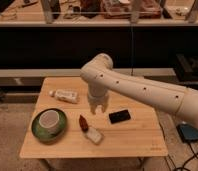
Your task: Move the arm in a circular motion
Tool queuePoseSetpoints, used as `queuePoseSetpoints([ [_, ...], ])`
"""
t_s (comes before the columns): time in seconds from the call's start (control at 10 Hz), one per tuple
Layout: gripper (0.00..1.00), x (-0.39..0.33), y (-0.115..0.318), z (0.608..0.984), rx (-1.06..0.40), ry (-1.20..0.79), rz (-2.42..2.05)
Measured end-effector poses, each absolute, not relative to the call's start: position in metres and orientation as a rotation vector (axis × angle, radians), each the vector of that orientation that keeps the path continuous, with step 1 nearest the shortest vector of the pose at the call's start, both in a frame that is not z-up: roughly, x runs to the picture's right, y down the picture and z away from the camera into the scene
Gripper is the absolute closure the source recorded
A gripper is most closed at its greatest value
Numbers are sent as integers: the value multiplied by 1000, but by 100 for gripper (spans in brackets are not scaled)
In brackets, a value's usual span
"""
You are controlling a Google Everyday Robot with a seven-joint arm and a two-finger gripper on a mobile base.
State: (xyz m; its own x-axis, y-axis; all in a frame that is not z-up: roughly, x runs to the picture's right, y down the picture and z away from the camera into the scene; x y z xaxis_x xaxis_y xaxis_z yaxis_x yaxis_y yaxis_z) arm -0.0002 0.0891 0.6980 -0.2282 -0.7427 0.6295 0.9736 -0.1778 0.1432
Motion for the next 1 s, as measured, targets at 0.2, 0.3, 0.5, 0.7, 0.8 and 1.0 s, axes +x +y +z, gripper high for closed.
queuePoseSetpoints([
  [0.2, 59, 0, 68, 707, -500, -612, -1713],
  [0.3, 59, -1, 66, 710, -502, -631, -1696],
  [0.5, 59, 6, 78, 712, -507, -640, -1699],
  [0.7, 59, 23, 80, 711, -510, -628, -1692],
  [0.8, 59, 41, 76, 710, -509, -631, -1688],
  [1.0, 59, 57, 68, 719, -489, -640, -1709],
])
